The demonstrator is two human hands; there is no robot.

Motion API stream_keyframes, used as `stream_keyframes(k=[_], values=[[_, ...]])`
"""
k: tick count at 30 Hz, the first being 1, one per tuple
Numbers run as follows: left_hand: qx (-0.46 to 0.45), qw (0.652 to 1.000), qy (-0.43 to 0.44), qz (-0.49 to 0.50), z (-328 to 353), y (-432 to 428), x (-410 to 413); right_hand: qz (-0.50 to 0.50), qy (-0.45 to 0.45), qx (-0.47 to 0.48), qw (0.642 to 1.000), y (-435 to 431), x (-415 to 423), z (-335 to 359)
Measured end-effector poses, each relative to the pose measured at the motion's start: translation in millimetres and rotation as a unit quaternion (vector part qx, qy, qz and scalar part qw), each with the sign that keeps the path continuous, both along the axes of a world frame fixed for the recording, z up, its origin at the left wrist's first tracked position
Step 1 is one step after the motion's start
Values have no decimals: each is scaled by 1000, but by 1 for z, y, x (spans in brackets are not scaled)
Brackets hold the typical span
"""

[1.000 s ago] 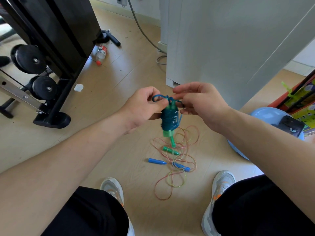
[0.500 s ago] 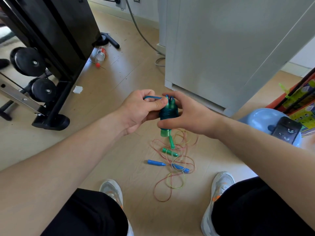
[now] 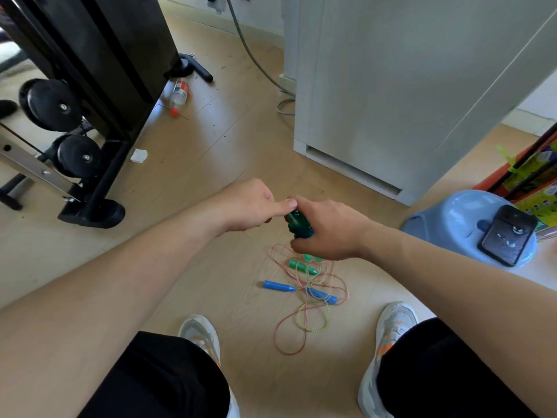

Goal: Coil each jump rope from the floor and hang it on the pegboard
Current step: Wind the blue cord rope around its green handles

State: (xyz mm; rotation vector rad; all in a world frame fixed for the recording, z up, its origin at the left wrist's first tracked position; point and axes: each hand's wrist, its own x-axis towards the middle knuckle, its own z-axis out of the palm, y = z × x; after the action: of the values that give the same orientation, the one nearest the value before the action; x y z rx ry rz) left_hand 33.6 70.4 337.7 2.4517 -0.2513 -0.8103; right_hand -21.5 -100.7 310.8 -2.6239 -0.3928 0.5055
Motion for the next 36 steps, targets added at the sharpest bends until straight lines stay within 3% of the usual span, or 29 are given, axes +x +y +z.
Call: stream_keyframes(k=[5, 10, 18, 26, 29, 33, 36], values=[[-75, 996, 50, 22, 3, 4, 1, -37, 6, 122, 992, 9, -2, -3], [-159, 981, 56, 99, -2, 0, -4, -33, -38, 74, 996, 6, -3, -20], [-171, 976, 30, 134, -1, 6, -4, -37, -53, 32, 997, 1, -1, -34], [-214, 950, 36, 224, 5, 18, 0, -81, -48, 115, 989, 27, 8, -8], [-240, 941, 84, 224, 13, 23, 8, -95, -19, 183, 978, 24, 16, 5], [-287, 926, 180, 164, 7, 19, 31, -62, 1, 126, 990, 11, 46, 5], [-317, 913, 177, 187, -9, 15, 72, -53, -4, 80, 995, 0, 88, -7]])
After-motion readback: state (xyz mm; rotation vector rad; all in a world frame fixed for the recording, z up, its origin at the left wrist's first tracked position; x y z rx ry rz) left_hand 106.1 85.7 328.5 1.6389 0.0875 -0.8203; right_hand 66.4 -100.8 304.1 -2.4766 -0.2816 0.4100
